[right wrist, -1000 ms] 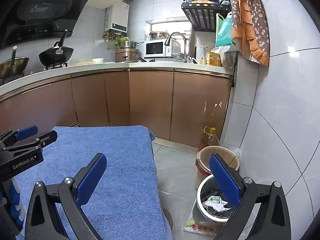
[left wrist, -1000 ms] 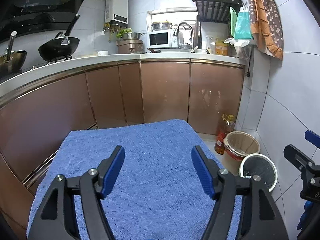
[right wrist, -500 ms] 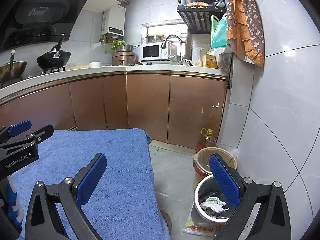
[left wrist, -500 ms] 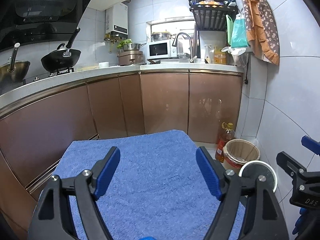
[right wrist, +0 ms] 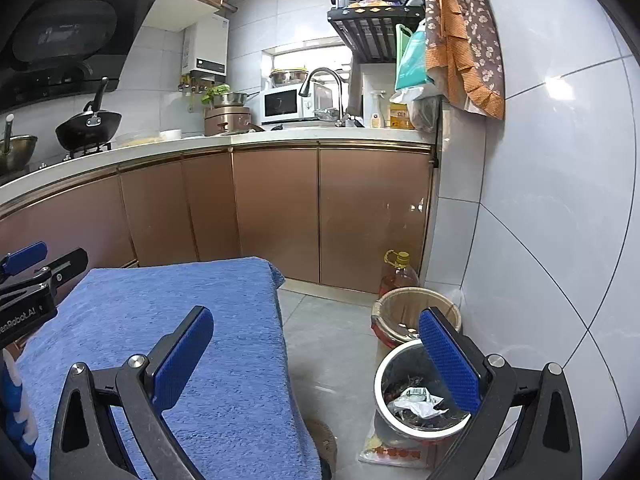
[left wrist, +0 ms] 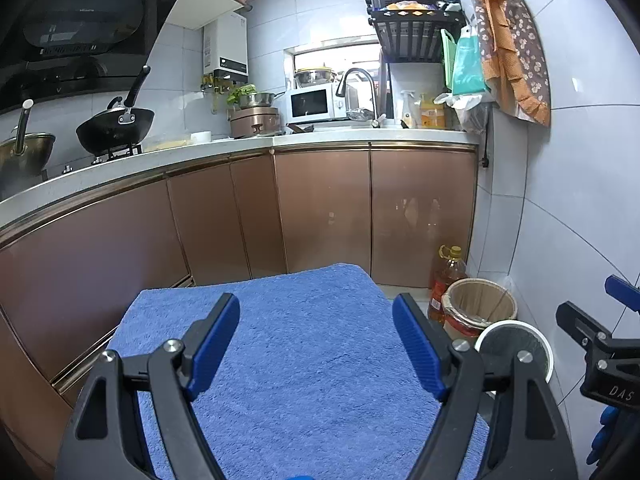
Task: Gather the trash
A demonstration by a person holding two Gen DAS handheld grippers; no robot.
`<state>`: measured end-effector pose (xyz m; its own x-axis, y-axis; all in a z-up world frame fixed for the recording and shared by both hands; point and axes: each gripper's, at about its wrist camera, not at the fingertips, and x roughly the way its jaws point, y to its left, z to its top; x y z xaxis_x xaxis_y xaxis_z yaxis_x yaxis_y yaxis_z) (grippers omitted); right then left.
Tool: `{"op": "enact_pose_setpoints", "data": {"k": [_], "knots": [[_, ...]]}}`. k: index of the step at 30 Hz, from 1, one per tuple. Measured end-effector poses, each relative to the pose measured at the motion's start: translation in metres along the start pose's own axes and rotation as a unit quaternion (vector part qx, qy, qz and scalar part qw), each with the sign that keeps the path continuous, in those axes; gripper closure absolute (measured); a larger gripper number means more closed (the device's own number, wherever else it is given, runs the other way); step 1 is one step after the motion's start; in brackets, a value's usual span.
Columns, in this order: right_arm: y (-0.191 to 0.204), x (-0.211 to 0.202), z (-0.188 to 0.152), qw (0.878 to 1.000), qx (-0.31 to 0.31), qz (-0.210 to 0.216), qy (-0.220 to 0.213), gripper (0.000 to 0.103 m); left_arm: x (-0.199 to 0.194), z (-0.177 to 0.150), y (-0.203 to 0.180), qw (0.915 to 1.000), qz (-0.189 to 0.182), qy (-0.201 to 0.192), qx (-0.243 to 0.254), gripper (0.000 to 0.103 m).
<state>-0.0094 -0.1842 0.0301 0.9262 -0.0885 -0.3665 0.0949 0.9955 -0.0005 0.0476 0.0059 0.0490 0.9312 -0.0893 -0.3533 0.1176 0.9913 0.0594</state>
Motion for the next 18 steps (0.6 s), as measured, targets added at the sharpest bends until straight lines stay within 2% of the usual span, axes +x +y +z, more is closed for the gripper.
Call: {"op": "enact_pose_setpoints", "data": {"k": [12,18], "knots": [[-0.011,0.007,-0.005,1.0,0.012,-0.007,0.008,0.0,0.007,-0.004,-0.014,0.9999,0.003,0.011,0.013,0.024],[-0.01,0.007,-0.008,1.0,0.015,-0.01,0.01,0.0,0.004,-0.005,-0.018,0.9998,-0.002,0.007,0.018,0.02]]}}
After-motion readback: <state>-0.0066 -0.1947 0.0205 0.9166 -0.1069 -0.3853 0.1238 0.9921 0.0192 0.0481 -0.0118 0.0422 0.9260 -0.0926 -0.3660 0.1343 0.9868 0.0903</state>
